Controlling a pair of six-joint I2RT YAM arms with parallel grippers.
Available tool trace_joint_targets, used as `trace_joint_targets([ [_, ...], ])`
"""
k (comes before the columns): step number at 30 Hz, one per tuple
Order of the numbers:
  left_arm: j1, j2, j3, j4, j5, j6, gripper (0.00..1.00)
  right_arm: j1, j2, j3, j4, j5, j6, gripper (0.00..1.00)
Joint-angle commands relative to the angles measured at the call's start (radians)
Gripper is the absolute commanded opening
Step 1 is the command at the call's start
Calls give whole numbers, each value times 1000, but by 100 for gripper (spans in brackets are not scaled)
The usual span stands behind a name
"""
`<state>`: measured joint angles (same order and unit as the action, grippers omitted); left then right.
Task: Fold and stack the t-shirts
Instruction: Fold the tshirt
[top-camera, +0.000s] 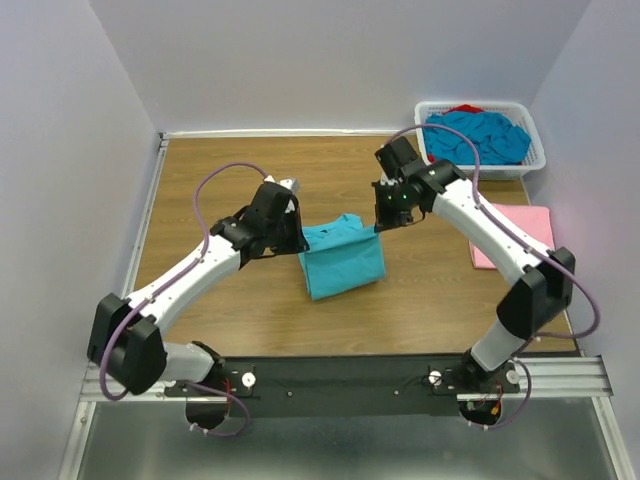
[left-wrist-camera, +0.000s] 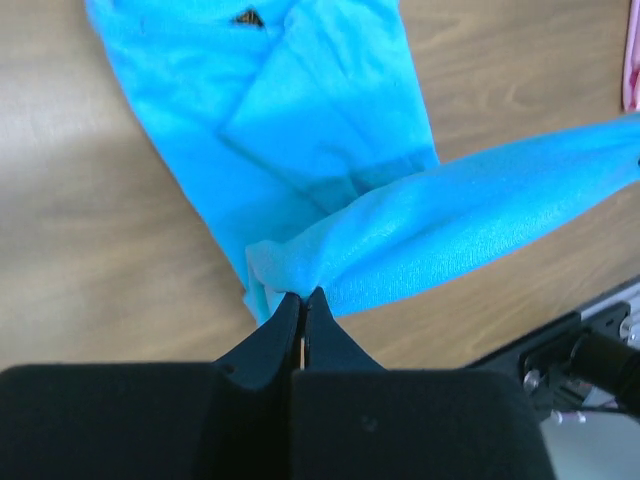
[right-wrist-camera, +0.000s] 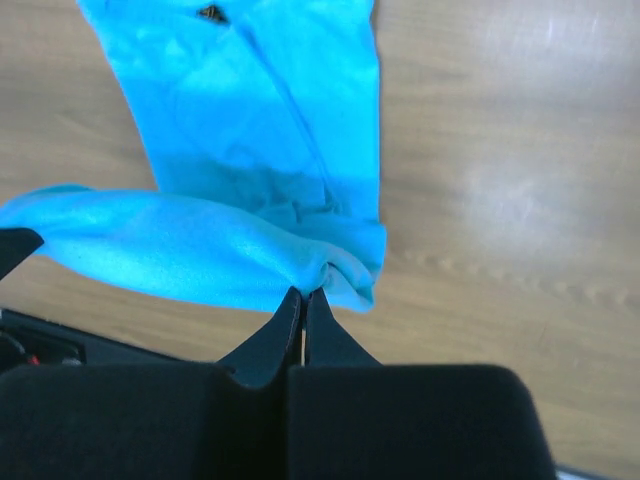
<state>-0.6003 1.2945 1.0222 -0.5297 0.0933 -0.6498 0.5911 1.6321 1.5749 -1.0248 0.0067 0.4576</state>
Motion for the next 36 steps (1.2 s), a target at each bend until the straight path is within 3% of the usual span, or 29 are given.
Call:
trace_joint_targets([
  [1, 74, 115, 33, 97, 109, 111, 0, -54, 135, 123, 2, -82, -134, 1],
  [11, 188, 310, 52, 195, 91, 142, 0, -89, 412, 287, 104, -111, -184, 1],
  [21, 224, 402, 35, 344, 34, 116, 0, -119, 488, 246, 273, -103, -189, 1],
  [30, 235, 379, -5, 407, -18, 98, 0, -129, 477, 139, 410, -88, -171, 5],
  [33, 235, 355, -27, 445, -43, 95, 0, -129, 472, 114, 443, -86, -162, 17],
  [36, 235, 358, -54, 487, -63, 79, 2, -129, 477, 91, 463, -79, -149, 21],
])
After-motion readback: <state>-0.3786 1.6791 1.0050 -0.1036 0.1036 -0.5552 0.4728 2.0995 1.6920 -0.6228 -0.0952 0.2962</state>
